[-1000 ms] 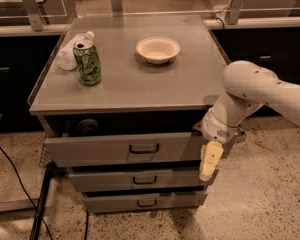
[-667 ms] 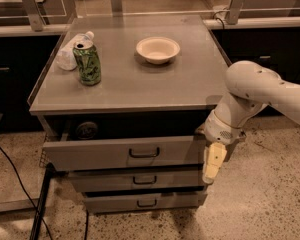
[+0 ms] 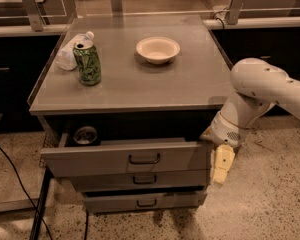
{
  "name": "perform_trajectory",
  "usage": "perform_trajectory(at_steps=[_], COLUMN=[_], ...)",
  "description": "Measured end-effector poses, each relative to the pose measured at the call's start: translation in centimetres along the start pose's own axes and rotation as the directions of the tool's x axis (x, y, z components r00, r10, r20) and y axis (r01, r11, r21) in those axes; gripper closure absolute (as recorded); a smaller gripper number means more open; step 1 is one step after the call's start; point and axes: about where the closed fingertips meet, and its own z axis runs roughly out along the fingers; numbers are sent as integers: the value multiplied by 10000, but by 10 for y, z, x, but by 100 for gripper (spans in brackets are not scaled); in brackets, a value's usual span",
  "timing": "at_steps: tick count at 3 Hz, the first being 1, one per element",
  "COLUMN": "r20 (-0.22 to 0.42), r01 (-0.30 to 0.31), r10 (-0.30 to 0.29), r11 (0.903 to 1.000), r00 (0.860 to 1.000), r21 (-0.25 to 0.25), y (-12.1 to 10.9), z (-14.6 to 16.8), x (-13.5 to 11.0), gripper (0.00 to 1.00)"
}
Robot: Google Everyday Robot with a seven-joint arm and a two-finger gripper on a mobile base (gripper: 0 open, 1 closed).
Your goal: Open top drawer
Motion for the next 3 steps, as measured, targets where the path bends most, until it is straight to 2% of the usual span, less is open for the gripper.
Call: perform_trajectory(at_steps=[1, 2, 3], r20=[-45, -142, -295], r01=[24, -24, -171], r10=[-26, 5, 118], r11=[9985, 9908, 9819], r00=[10000, 9999, 9995], r21=[-539, -1353, -1884], y=[19, 42, 53], z=[-4, -5, -4], x=[0, 0, 3], gripper=[0, 0, 0])
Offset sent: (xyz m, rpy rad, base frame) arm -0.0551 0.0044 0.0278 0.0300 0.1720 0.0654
